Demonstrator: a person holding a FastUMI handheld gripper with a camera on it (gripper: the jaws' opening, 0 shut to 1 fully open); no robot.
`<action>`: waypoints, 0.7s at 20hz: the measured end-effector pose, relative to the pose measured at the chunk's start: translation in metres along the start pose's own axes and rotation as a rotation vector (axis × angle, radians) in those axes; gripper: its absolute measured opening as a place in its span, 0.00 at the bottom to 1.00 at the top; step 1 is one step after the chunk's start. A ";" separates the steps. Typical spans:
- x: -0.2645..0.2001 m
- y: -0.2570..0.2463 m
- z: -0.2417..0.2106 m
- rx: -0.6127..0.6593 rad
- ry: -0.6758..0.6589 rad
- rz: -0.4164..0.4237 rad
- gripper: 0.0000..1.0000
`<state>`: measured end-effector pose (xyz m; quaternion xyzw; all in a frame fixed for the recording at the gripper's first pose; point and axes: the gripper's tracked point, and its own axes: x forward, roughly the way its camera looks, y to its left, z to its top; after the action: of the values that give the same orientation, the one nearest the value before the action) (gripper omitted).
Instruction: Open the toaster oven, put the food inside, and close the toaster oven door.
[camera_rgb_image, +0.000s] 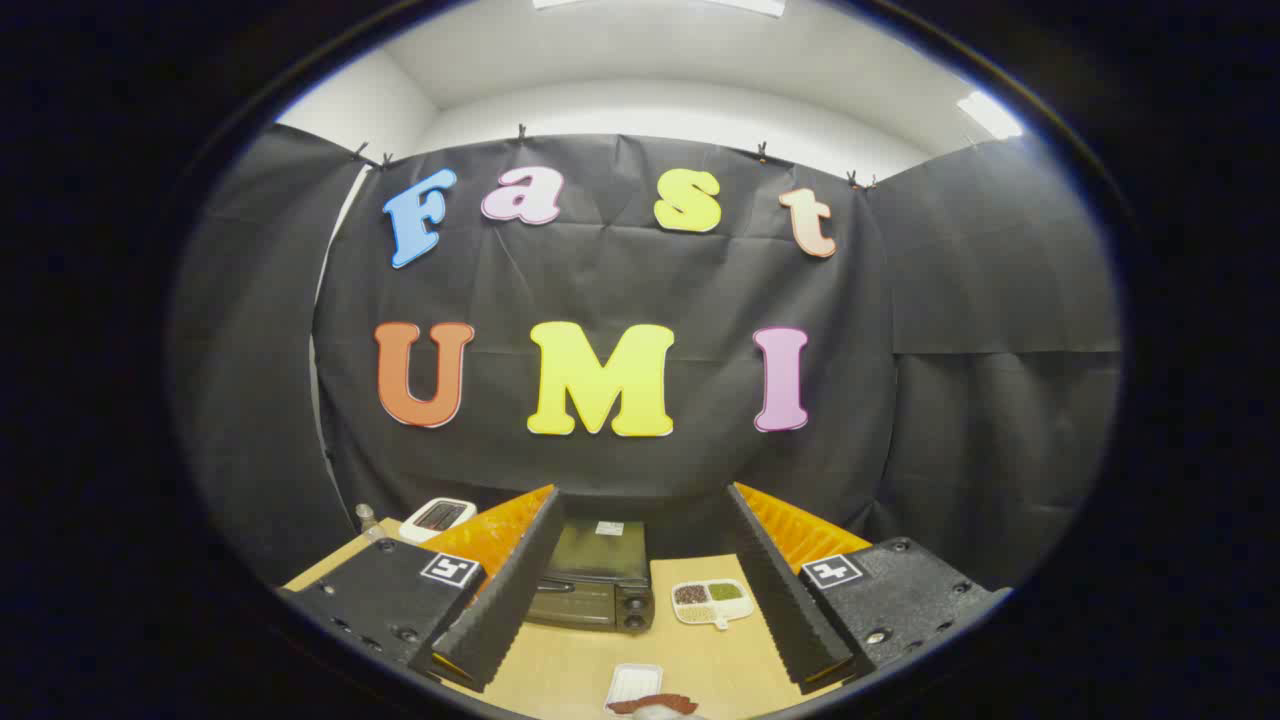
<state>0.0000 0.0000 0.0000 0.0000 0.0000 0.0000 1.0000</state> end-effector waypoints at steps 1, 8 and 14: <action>0.001 0.001 0.000 0.000 0.001 -0.002 1.00; 0.001 0.003 0.001 -0.010 0.001 -0.010 1.00; 0.007 0.006 -0.007 0.004 0.017 -0.023 1.00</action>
<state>0.0071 0.0056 -0.0069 0.0022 0.0084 -0.0115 0.9999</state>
